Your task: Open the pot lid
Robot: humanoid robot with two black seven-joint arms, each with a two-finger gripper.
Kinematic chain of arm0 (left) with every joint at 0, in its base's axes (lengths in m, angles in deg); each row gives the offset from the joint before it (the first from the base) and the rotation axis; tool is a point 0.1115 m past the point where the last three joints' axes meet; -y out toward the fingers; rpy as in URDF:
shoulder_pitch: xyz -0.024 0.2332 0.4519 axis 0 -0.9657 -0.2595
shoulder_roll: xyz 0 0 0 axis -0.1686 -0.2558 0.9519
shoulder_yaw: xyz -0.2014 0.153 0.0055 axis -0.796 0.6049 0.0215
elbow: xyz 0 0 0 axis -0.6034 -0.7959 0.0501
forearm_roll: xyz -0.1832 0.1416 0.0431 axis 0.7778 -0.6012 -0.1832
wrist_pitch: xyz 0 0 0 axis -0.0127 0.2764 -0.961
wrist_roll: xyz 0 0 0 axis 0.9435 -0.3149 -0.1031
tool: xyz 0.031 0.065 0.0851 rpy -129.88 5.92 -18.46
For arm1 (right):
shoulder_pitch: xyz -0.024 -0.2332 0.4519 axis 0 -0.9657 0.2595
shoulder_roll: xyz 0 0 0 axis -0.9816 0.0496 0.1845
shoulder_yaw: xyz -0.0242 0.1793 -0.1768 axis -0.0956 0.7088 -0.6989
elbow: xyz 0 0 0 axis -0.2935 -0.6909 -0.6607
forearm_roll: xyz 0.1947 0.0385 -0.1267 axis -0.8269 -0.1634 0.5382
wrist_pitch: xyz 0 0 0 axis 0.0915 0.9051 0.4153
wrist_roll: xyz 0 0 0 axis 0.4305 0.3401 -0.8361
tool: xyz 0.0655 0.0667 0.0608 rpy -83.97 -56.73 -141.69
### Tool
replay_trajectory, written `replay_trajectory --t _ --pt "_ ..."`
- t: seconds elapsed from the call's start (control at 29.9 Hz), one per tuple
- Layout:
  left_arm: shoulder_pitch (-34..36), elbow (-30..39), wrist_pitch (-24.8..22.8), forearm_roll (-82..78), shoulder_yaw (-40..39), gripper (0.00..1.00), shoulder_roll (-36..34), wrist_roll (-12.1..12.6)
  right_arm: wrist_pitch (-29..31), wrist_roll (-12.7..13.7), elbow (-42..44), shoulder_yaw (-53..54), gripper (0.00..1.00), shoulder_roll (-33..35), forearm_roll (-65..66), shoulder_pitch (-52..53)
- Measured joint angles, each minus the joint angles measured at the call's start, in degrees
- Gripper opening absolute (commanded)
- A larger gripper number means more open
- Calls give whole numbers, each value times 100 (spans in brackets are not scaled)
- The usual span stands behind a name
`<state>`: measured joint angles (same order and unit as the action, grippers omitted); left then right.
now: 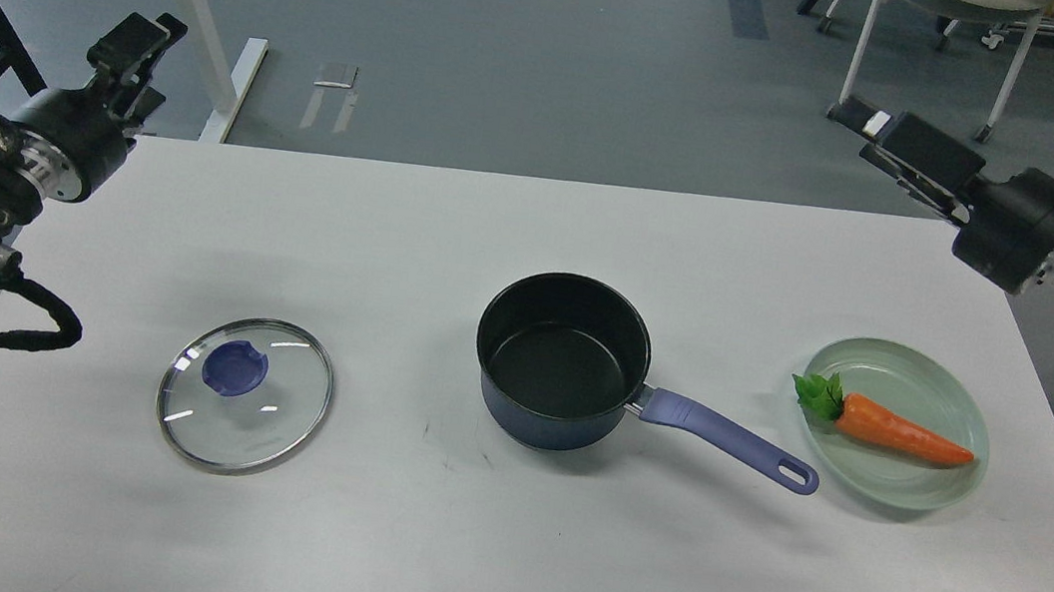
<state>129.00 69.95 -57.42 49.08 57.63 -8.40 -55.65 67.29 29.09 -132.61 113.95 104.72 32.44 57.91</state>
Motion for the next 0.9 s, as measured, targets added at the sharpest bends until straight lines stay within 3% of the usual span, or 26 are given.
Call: replay_trajectory --t 0.23,0.47,0.77,0.9 --pt "-52 -182 -42 1133 -202 99 412 -11 -63 -15 1060 624 100 -1091 -1560 -14" --pt "-75 -972 -125 2207 -602 99 983 -10 -130 -3 1808 1231 100 -1838 -3175 -32" --pt "-80 -1901 -1461 2802 -1123 99 1540 18 -129 164 2611 1716 100 -2613 -5090 25" --pt "-80 -2180 -1827 3000 -1281 100 1832 16 -123 225 2887 1743 100 -2742 -5763 211"
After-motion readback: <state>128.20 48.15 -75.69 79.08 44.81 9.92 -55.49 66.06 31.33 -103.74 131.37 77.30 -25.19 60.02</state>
